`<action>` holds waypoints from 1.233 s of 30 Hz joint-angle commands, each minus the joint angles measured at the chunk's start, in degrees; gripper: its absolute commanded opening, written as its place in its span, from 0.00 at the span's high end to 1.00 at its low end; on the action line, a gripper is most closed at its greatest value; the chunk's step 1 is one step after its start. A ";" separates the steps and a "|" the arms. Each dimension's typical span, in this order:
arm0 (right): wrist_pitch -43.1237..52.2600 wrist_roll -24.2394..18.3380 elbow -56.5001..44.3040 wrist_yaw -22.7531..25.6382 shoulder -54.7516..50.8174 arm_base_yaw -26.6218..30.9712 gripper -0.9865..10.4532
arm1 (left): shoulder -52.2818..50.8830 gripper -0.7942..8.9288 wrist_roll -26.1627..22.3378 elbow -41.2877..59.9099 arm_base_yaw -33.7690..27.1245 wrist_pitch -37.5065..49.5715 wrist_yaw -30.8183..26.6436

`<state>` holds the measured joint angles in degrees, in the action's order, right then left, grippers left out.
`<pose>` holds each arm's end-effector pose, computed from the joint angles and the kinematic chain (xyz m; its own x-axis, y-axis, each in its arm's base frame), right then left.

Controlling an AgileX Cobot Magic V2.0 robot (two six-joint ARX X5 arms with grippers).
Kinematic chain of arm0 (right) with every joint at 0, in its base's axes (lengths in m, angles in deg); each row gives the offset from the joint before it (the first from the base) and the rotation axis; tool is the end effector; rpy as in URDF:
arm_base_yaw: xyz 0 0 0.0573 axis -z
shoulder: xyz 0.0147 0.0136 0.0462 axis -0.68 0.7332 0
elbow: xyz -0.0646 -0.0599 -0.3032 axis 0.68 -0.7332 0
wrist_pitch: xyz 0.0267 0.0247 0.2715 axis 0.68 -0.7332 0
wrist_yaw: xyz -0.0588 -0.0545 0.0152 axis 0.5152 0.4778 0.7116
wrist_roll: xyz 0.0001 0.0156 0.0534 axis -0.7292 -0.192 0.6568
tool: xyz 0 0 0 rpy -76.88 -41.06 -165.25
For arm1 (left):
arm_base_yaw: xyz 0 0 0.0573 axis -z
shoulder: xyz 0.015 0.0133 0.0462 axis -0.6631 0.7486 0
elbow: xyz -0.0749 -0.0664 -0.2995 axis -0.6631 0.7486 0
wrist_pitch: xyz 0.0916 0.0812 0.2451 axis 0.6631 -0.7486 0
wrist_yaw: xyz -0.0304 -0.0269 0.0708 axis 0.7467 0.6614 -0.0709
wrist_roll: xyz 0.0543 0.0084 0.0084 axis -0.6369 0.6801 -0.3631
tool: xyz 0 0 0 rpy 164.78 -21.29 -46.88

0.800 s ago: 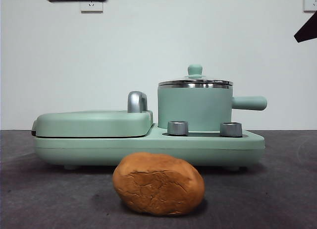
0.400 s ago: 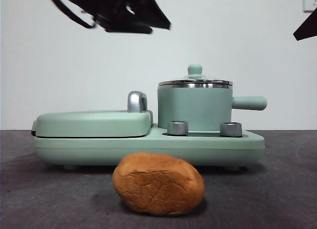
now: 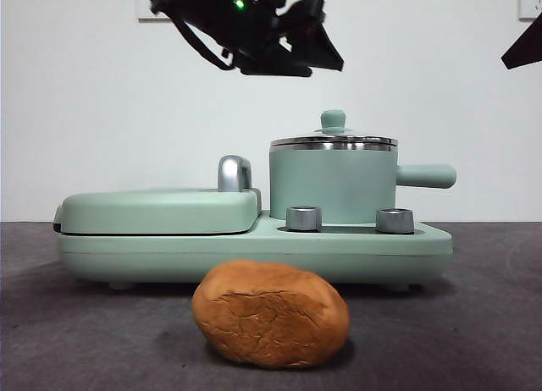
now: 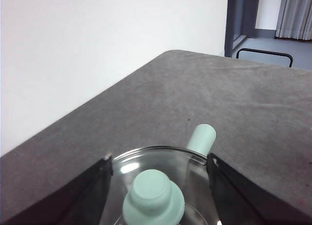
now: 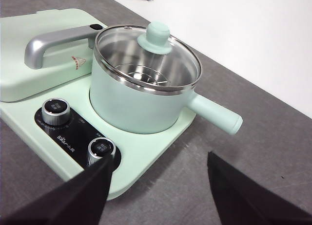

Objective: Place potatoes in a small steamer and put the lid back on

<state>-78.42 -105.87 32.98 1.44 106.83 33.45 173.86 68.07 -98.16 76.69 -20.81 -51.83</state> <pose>0.1166 0.0300 0.2877 0.8365 0.4743 -0.2743 -0.5404 0.7968 -0.2702 0.3642 -0.2677 0.3359 0.6027 -0.7784 -0.1757 0.7980 0.5870 0.1367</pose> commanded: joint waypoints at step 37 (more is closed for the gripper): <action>0.35 0.87 1.01 -0.09 0.20 -0.28 0.65 | 10.84 0.65 0.20 -3.76 0.48 5.49 -0.94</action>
<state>-78.46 -105.85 32.98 1.44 106.83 33.45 183.17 68.07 -100.39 76.91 -15.98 -52.49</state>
